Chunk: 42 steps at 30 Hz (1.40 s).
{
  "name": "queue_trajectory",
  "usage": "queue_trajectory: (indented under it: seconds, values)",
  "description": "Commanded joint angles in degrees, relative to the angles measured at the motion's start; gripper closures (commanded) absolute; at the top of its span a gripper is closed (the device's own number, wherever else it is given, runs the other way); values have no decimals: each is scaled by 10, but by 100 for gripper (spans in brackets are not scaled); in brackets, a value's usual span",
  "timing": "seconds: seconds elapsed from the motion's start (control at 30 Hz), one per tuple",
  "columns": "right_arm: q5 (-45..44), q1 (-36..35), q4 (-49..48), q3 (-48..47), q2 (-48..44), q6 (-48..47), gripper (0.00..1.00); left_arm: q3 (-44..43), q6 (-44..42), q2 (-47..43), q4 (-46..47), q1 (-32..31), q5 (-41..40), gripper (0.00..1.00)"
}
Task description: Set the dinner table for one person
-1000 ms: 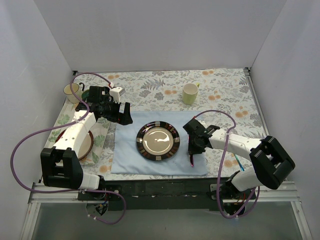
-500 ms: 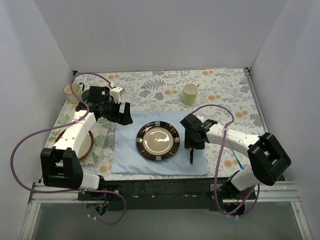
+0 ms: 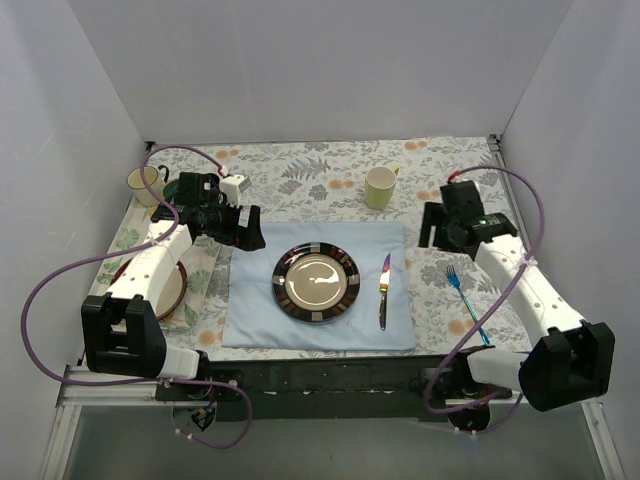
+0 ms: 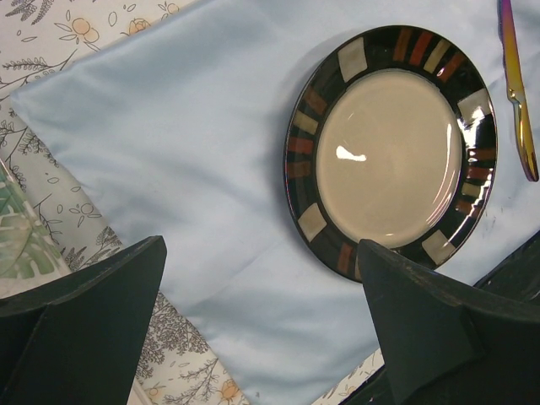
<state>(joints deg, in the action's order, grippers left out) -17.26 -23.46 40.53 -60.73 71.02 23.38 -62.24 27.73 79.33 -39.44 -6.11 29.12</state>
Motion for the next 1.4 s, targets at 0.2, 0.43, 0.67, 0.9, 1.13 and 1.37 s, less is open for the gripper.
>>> queue_trajectory:
  seconds: [0.2,0.43,0.67,0.9,1.13,1.37]
  values:
    - [42,199,-37,130,13,-215,23,-8,-14,-9,-6,3,20,2]
    - [79,250,-34,127,114,-228,34,-7,-18,-15,-10,3,21,2]
    - [93,250,-29,123,151,-229,48,-10,-19,-9,-13,3,24,2]
    - [95,250,-26,115,175,-232,99,-10,-21,-8,-15,4,22,2]
    - [49,249,-12,59,99,-192,99,-55,-28,-14,-42,4,26,2]
    - [-19,23,-30,-53,-27,12,99,-127,-38,-30,-106,4,66,2]
